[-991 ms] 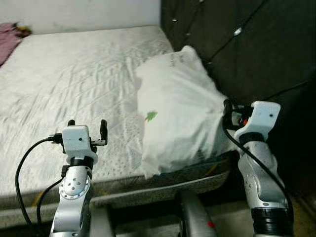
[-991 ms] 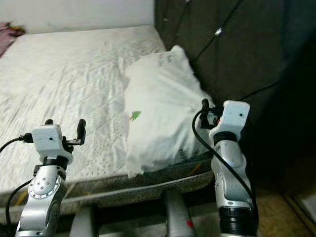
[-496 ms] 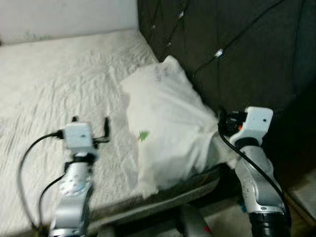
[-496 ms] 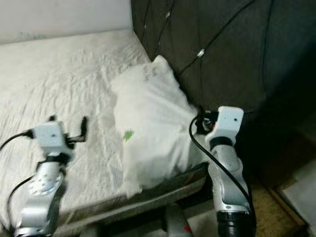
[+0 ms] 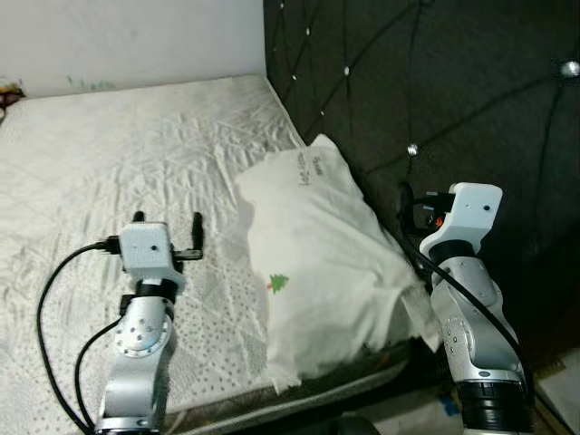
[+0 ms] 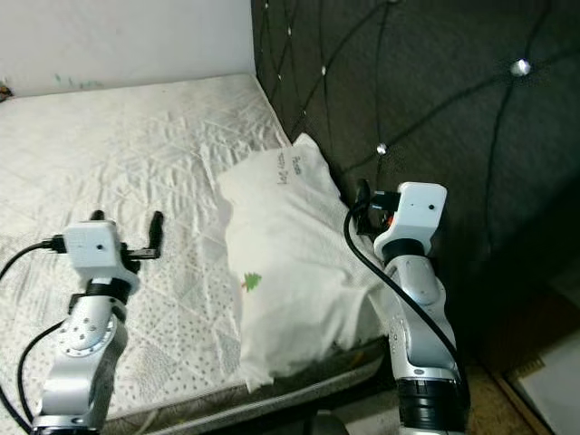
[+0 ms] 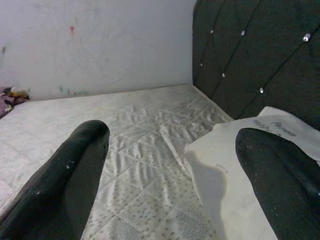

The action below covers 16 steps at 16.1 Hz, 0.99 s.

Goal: Clean up the room

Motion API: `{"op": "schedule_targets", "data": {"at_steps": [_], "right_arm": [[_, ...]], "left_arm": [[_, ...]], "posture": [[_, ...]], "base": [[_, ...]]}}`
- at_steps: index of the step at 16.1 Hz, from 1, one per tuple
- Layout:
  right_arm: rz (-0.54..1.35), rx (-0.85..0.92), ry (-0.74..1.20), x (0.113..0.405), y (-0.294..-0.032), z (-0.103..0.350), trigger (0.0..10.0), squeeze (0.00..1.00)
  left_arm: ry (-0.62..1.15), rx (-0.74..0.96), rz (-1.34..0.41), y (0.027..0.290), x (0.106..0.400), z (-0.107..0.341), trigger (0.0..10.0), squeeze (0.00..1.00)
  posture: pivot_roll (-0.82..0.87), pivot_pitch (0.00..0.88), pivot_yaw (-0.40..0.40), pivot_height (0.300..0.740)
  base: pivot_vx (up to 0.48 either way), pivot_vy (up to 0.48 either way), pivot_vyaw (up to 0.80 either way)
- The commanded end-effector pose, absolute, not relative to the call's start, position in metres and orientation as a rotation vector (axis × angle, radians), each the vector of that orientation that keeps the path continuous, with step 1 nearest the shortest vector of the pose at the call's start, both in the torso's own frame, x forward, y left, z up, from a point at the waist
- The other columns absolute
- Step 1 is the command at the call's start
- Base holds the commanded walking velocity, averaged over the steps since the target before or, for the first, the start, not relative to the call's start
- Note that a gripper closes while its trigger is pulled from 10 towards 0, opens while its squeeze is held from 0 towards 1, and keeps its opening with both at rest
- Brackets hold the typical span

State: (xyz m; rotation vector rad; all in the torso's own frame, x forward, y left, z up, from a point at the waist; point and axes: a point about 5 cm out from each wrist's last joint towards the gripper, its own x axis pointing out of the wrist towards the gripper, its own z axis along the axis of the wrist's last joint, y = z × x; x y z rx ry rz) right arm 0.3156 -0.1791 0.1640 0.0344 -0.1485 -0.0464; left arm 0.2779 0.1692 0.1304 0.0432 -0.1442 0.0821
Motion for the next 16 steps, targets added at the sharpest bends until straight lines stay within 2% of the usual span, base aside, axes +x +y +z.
{"op": "schedule_targets", "data": {"at_steps": [1, 4, 12, 16], "right_arm": [[-0.024, 0.044, -0.164, 0.315, -0.176, 0.165, 10.0, 0.0], [-0.018, 0.044, -0.165, 0.315, -0.175, 0.166, 10.0, 0.0], [-0.014, 0.035, -0.133, 0.315, -0.174, 0.158, 10.0, 0.0], [0.016, -0.002, -0.116, 0.315, -0.166, 0.153, 10.0, 0.0]], "left_arm": [[-0.132, 0.052, 0.088, 0.171, 0.277, 0.128, 10.0, 0.0], [-0.129, 0.057, 0.083, 0.171, 0.277, 0.128, 10.0, 0.0], [-0.117, 0.065, 0.079, 0.172, 0.277, 0.126, 10.0, 0.0], [-0.112, 0.066, 0.081, 0.172, 0.276, 0.125, 10.0, 0.0]], "posture": [[-0.06, 0.0, 0.012, 0.715], [-0.06, 0.0, 0.013, 0.74], [-0.06, 0.0, 0.012, 0.74], [-0.06, 0.0, 0.01, 0.74]], "base": [[0.0, 0.0, 0.0], [0.0, 0.0, 0.0], [0.0, 0.0, 0.0], [0.0, 0.0, 0.6]]}}
